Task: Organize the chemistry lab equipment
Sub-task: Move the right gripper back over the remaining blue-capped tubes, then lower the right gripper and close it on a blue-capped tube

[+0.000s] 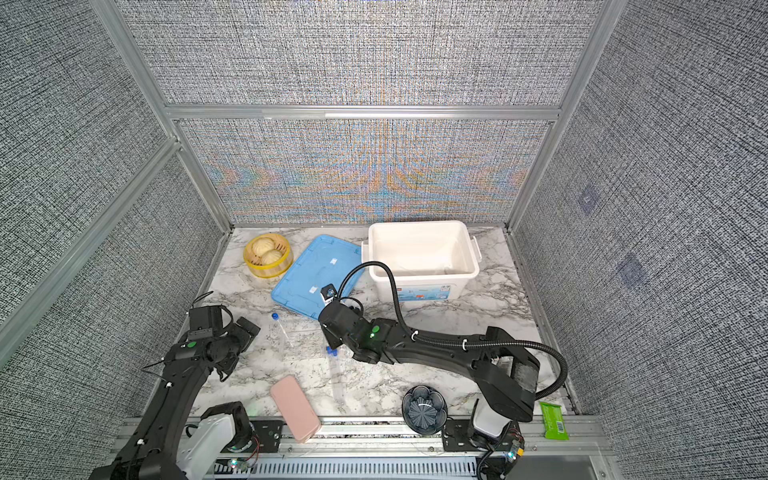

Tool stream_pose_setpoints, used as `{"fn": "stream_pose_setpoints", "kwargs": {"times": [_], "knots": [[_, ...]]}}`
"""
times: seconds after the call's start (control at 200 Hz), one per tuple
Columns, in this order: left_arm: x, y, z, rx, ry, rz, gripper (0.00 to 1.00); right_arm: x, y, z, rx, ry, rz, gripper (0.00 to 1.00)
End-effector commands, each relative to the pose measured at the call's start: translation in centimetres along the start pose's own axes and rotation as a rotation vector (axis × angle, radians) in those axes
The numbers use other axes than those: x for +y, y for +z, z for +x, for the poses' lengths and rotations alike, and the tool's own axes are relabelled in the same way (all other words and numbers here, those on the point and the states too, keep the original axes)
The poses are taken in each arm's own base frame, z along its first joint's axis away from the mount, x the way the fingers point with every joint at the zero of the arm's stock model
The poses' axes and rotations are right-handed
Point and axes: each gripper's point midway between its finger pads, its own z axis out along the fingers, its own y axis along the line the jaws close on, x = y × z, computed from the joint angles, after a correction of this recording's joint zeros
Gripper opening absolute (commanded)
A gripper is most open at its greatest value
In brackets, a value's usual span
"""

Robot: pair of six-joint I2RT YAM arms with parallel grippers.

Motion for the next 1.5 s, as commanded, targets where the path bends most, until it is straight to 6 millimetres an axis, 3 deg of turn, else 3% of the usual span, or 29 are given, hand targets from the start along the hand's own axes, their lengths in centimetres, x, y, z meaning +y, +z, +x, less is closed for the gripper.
{"fn": "stream_pose_setpoints", "kwargs": {"times": [0.0, 0.11, 0.23, 0.49, 0.79, 0.975, 1.496], "knots": [[-0.3, 0.2, -0.8, -0.027, 0.000, 0.005, 0.97, 0.5, -0.5, 5.6, 0.249, -0.042, -0.072, 0.52], [-0.3, 0.5, -0.9, -0.020, -0.002, -0.009, 0.97, 1.5, 0.0, 8.2, 0.374, -0.076, -0.124, 0.51], [-0.5, 0.5, -0.9, -0.011, 0.005, -0.014, 0.99, 2.1, 1.0, 9.5, 0.429, -0.094, -0.151, 0.50], [0.3, 0.2, -1.0, -0.019, 0.014, -0.058, 0.99, 3.2, 2.8, 8.8, 0.433, -0.055, -0.180, 0.50], [0.3, 0.1, -0.7, -0.016, 0.015, -0.036, 0.99, 2.9, 5.3, 9.2, 0.448, -0.014, -0.130, 0.46], [0.4, -0.4, -0.9, -0.035, 0.018, -0.040, 0.99, 1.5, 5.6, 9.6, 0.449, -0.017, -0.050, 0.46], [0.9, -0.3, -0.5, -0.017, 0.012, -0.064, 0.99, 0.3, 6.7, 9.9, 0.461, 0.007, 0.031, 0.41]]}}
